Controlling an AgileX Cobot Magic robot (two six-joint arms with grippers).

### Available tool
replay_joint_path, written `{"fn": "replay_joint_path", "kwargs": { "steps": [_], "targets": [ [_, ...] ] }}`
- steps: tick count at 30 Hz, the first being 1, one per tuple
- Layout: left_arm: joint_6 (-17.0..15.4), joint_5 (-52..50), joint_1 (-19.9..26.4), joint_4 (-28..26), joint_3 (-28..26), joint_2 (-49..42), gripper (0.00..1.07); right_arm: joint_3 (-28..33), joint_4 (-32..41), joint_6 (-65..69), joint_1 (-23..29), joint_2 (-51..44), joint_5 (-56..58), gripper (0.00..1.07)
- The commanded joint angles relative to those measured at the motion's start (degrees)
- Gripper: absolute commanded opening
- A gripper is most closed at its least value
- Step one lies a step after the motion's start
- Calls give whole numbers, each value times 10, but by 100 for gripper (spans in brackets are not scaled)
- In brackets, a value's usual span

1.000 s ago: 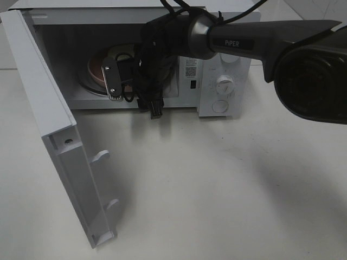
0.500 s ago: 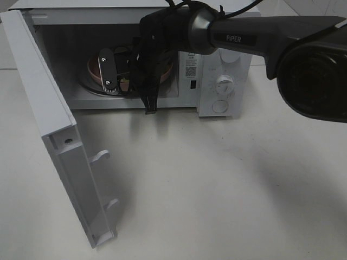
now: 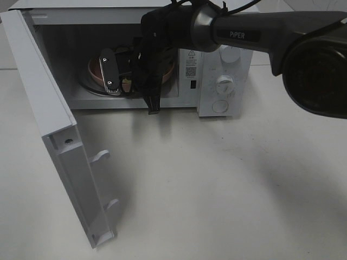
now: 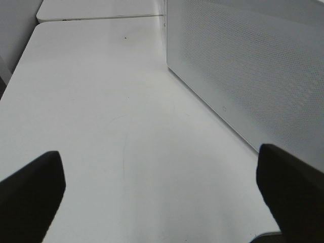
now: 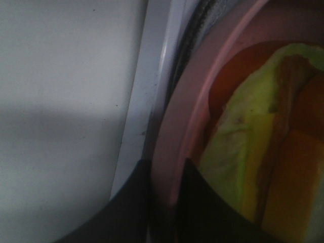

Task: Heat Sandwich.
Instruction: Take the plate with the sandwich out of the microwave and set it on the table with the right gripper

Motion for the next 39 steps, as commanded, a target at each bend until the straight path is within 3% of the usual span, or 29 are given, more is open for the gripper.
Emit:
{"fn": "replay_joint_path", "kwargs": {
  "steps": [1,29,39],
  "targets": [
    [-4,-3,-2,2,1,-11,97,30,19,-34,-1,-19,33,0],
    [-4,-3,-2,2,1,-11,97,343,-1,-160,7,-214,-152,0],
    [-4,-3,-2,2,1,-11,97,423,-1,-174,18,-261,-201,0]
  ]
}}
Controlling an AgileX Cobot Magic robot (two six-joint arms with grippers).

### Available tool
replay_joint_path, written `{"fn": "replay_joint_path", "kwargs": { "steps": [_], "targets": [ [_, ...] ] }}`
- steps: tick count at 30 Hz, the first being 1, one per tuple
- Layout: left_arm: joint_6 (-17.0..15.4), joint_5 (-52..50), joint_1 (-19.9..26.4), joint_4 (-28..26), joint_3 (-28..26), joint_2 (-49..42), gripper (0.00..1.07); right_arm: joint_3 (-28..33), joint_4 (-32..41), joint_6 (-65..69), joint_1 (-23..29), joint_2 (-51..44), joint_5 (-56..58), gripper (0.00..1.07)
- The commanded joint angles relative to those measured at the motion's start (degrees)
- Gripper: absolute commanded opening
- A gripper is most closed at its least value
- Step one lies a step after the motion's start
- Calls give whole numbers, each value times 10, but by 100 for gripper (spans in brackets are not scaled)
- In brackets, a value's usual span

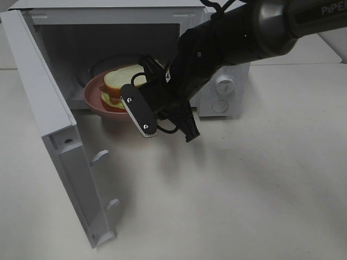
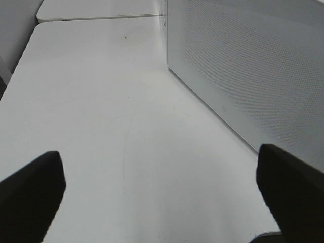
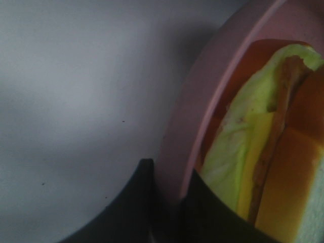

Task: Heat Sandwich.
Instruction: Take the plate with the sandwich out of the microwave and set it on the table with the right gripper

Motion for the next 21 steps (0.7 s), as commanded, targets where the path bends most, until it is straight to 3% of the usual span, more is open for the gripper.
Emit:
{"fn": "replay_joint_path", "kwargs": {
  "steps": [1,21],
  "targets": [
    [-4,-3,-2,2,1,-11,97,25,-3,-4,1,-28,-30,0],
    [-4,-3,-2,2,1,-11,97,163,-5,-13,14,-128,-96,0]
  ]
}}
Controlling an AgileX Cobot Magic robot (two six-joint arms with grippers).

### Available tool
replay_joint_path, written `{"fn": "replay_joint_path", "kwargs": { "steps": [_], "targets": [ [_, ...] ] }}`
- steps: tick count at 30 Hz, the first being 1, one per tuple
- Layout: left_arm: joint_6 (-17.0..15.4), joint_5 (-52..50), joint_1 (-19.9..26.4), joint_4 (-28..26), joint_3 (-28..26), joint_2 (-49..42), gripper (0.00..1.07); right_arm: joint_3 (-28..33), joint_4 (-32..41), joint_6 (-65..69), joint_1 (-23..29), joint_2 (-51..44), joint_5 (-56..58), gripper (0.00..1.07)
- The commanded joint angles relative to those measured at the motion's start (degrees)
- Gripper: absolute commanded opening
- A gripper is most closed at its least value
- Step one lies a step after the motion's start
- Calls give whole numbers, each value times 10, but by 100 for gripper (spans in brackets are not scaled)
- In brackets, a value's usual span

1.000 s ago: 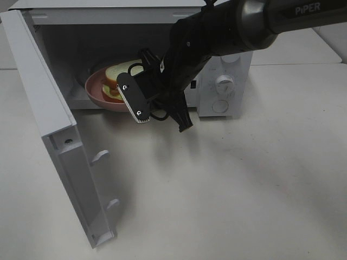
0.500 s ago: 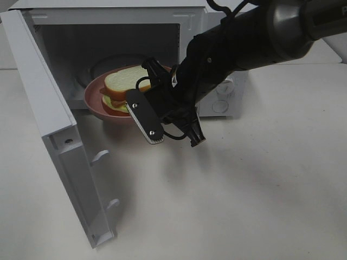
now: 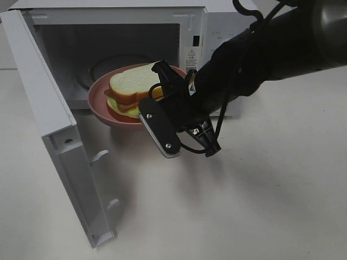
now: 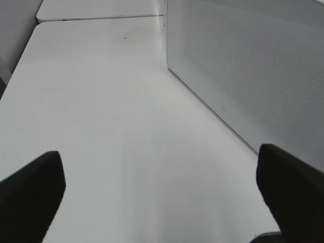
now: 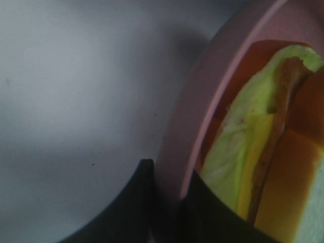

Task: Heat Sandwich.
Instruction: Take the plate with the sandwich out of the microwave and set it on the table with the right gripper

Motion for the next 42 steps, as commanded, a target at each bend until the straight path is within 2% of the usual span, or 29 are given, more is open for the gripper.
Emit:
{"fn": "replay_joint_path", "kwargs": {
  "steps": [1,29,42],
  "targets": [
    [-4,-3,-2,2,1,-11,97,25,-2,0,8,-34,-23,0],
    [-4,-3,-2,2,1,-11,97,217,0,31,11,-214,-22,0],
    [-4,-3,-2,2,1,-11,97,276,0,34,11,-304,-9,0]
  ]
}}
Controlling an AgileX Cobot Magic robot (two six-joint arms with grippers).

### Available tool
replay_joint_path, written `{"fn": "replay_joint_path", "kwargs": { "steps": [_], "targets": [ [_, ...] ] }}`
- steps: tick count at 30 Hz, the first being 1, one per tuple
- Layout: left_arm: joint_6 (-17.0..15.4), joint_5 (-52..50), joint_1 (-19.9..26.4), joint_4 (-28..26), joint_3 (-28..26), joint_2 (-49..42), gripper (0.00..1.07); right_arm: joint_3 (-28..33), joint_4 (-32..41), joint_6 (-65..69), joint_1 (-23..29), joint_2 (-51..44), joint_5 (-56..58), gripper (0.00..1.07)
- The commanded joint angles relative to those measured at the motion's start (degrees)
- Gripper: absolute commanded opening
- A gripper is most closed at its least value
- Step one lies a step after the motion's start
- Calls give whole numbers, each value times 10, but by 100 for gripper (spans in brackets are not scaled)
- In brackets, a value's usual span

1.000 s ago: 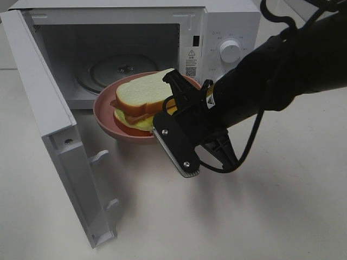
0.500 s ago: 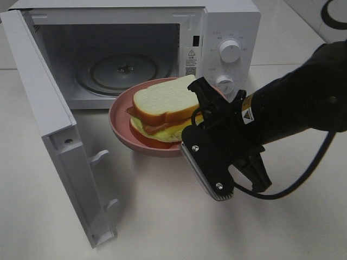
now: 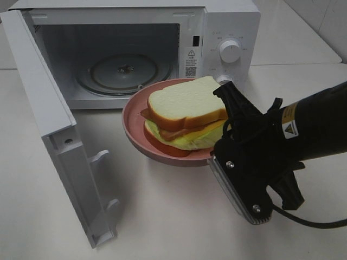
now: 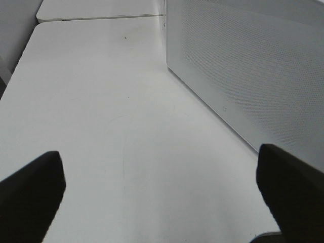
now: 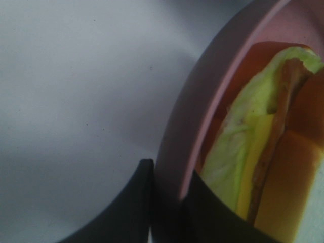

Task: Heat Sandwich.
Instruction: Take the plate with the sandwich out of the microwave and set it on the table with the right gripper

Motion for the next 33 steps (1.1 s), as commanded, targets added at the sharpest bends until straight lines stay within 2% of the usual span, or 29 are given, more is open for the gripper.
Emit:
{"fn": "replay_joint_path", "kwargs": {
  "steps": [1,24,27,30,33],
  "targets": [
    [-4,-3,-2,2,1,-11,97,14,-1,11,2,-32,-8,0],
    [-4,-3,-2,2,1,-11,97,93,-5,38,2,-170,48,0],
    [-4,-3,-2,2,1,-11,97,99,-25,66,2,-185,57,0],
    [-4,-3,-2,2,1,-11,97,99,-81,126,2,-200,84,0],
    [-4,-3,-2,2,1,-11,97,99,-109,169,2,-206,94,0]
  ]
}}
